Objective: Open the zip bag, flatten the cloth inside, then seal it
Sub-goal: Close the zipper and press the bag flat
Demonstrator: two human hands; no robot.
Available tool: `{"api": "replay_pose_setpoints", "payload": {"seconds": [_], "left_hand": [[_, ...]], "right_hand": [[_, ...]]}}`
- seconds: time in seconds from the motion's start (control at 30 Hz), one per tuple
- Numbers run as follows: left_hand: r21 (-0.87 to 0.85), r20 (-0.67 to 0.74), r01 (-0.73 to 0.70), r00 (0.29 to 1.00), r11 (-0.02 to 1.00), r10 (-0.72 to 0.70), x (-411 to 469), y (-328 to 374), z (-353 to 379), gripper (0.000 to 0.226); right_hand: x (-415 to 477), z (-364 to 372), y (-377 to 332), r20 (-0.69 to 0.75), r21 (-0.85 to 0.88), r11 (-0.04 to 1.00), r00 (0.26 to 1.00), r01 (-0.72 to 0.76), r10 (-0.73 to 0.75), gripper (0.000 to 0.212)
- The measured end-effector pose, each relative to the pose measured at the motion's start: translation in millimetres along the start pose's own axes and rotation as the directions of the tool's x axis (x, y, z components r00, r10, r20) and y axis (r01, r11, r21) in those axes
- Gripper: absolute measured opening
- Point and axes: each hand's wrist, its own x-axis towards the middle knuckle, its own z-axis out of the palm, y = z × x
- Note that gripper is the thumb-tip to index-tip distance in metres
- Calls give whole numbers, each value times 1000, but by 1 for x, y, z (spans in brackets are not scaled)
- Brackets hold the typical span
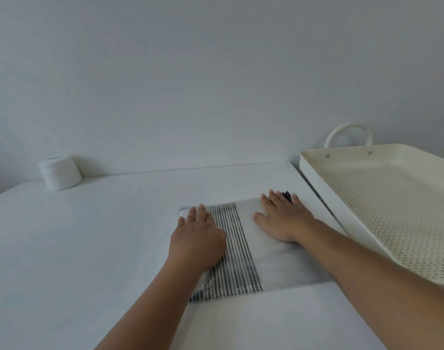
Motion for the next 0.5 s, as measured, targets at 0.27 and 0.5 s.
{"api": "replay_pose_setpoints", "payload": {"seconds": [0.27,0.5], "left_hand": [[57,-280,-45,958,997,59,-3,11,-13,46],[63,-104,14,995,998,-7,-31,23,11,57]], "right_hand": [[-37,2,-60,-88,129,950,957,285,-275,61],[-45,13,-59,-94,73,960,960,270,-263,56]]}}
